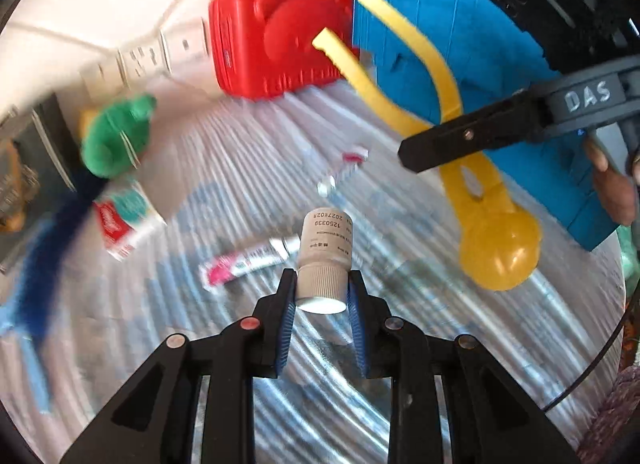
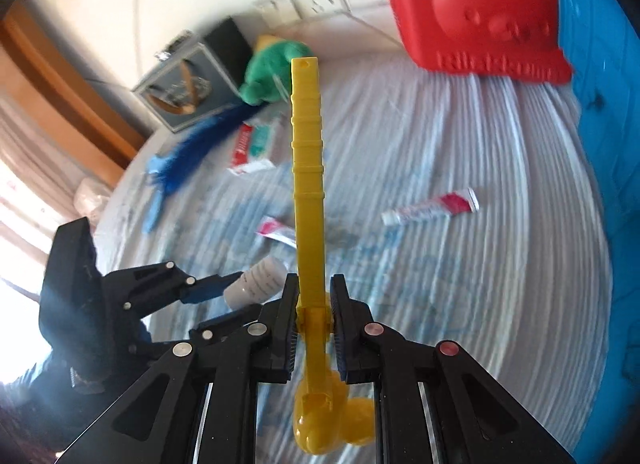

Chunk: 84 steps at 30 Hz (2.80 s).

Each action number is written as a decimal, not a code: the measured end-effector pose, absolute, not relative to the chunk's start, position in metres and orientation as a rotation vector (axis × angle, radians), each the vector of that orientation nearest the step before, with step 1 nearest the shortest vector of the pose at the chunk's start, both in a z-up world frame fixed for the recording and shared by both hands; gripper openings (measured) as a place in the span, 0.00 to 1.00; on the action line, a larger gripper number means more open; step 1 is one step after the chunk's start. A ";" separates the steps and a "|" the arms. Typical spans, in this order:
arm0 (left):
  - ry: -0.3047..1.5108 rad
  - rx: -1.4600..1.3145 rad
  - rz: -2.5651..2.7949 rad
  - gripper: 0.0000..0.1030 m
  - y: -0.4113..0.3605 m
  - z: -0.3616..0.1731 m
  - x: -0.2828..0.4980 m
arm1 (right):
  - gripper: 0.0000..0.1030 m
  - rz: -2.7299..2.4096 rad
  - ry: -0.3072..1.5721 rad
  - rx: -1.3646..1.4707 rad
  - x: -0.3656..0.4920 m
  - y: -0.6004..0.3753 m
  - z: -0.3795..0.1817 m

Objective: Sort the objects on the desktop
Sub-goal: 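Carry the pill bottle and yellow clip into the blue crate and open both grippers, then withdraw both grippers from the crate back over the bed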

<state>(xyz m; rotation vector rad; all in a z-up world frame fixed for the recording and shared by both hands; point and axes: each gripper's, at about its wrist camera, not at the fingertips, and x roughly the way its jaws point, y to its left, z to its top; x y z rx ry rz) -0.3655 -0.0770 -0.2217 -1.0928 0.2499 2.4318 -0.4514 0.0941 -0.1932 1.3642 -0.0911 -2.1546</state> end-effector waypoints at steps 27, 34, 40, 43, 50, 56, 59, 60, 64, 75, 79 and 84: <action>0.351 -0.384 2.503 0.24 0.117 0.055 -0.235 | 0.14 -2.718 -0.239 0.722 -0.215 0.279 0.059; 0.360 -0.326 2.461 0.24 0.202 0.073 -0.229 | 0.14 -2.802 -0.262 0.665 -0.192 0.367 0.083; 0.384 -0.318 2.452 0.24 0.262 0.084 -0.239 | 0.14 -2.851 -0.279 0.657 -0.200 0.437 0.097; 0.402 -0.325 2.449 0.24 0.287 0.087 -0.240 | 0.14 -2.872 -0.280 0.686 -0.211 0.469 0.099; 0.417 -0.384 2.483 0.24 0.322 0.085 -0.257 | 0.14 -2.909 -0.291 0.796 -0.244 0.523 0.089; 0.431 -0.440 2.505 0.24 0.338 0.080 -0.274 | 0.17 -2.923 -0.318 0.840 -0.273 0.554 0.076; 0.448 -0.444 2.528 0.25 0.344 0.081 -0.278 | 0.17 -2.935 -0.334 0.850 -0.283 0.562 0.077; 0.454 -0.448 2.537 0.29 0.345 0.082 -0.283 | 0.19 -2.941 -0.345 0.851 -0.287 0.565 0.077; 0.457 -0.420 2.636 0.66 0.346 0.085 -0.286 | 0.78 -2.978 -0.376 0.822 -0.289 0.572 0.079; 0.443 -0.407 2.737 0.75 0.326 0.085 -0.288 | 0.84 -2.948 -0.368 0.684 -0.263 0.549 0.093; 0.430 -0.408 2.769 0.75 0.313 0.081 -0.282 | 0.85 -2.935 -0.359 0.659 -0.254 0.535 0.093; 0.432 -0.424 2.803 0.75 0.297 0.077 -0.275 | 0.87 -2.910 -0.327 0.648 -0.248 0.516 0.090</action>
